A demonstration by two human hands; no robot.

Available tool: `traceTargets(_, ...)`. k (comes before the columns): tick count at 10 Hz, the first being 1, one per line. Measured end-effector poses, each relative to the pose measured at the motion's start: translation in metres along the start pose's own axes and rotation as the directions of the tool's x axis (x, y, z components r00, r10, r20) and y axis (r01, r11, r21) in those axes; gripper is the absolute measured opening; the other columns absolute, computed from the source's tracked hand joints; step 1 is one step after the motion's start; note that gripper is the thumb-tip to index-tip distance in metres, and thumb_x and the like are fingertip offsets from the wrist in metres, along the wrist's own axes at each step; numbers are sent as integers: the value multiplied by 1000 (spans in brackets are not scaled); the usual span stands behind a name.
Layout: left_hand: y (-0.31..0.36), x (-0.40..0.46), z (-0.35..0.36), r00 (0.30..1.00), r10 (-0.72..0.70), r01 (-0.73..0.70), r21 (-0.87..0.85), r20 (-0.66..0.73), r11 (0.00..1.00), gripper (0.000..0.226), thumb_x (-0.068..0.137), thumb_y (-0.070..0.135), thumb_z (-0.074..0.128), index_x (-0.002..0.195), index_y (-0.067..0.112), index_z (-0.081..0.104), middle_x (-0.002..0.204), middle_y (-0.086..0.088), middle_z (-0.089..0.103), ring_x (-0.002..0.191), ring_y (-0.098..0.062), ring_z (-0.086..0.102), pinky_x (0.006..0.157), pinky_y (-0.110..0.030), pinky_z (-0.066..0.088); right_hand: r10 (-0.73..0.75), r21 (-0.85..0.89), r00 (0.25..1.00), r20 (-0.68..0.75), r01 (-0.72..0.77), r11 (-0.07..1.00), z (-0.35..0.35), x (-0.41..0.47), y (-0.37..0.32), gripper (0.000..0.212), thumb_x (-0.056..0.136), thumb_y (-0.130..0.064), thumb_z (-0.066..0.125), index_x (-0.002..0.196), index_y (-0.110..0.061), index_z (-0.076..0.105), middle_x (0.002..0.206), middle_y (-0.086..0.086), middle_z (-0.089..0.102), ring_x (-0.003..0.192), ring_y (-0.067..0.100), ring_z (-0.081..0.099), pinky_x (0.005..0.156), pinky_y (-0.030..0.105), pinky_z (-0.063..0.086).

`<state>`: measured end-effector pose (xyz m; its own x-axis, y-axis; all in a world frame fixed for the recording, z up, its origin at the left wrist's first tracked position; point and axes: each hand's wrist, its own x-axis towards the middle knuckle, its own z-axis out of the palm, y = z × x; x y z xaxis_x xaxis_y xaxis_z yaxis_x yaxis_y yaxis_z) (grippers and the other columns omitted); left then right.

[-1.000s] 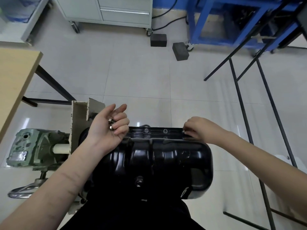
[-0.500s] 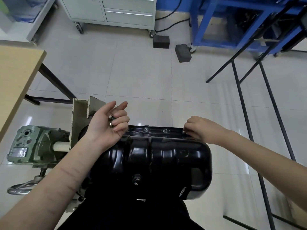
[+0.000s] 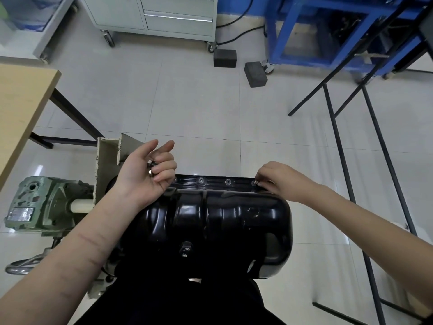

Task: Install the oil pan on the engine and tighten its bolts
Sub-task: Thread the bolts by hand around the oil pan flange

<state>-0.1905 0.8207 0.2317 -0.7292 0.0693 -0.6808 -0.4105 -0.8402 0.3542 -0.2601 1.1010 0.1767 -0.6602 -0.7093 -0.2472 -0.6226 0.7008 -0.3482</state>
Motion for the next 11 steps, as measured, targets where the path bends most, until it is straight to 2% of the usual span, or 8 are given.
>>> traceTargets(2,0,0,0,1000,4,-4,-4,-4,1000,15,72,21,49,76,9,57,47,7,30,30,-5,28,30,-13,17,-83,-180,993,88,98,979,-2,9,1,23,95,-20,45,102,-3,58,99,10,58,98,26,49,78,28,36)
traceTargets(4,0,0,1,1000,-1,1,0,-3,1000,15,72,22,49,77,9,57,47,7,31,30,-5,28,30,-13,17,-137,-239,982,130,165,957,-3,15,3,24,95,-22,43,101,-4,57,97,10,59,97,25,49,75,27,33)
traceTargets(7,0,0,1,1000,-3,3,-4,-8,1000,16,73,21,49,76,9,58,47,7,30,30,-5,28,30,-13,17,-185,-465,972,142,231,855,5,23,3,33,99,-36,29,104,-9,48,102,6,54,97,23,47,69,25,25)
traceTargets(10,1,0,1,1000,-11,11,-4,-3,1000,16,73,22,49,78,9,58,47,7,30,30,-5,28,29,-13,17,-142,-489,975,174,210,847,7,23,4,33,100,-37,24,104,-10,44,98,6,58,94,25,51,63,29,30)
traceTargets(11,1,0,1,1000,-13,13,0,-3,1000,16,73,22,49,77,9,58,47,7,30,30,-5,28,29,-13,17,-93,-454,970,226,189,871,7,25,5,29,100,-37,23,89,-13,36,92,9,60,86,28,54,59,32,29)
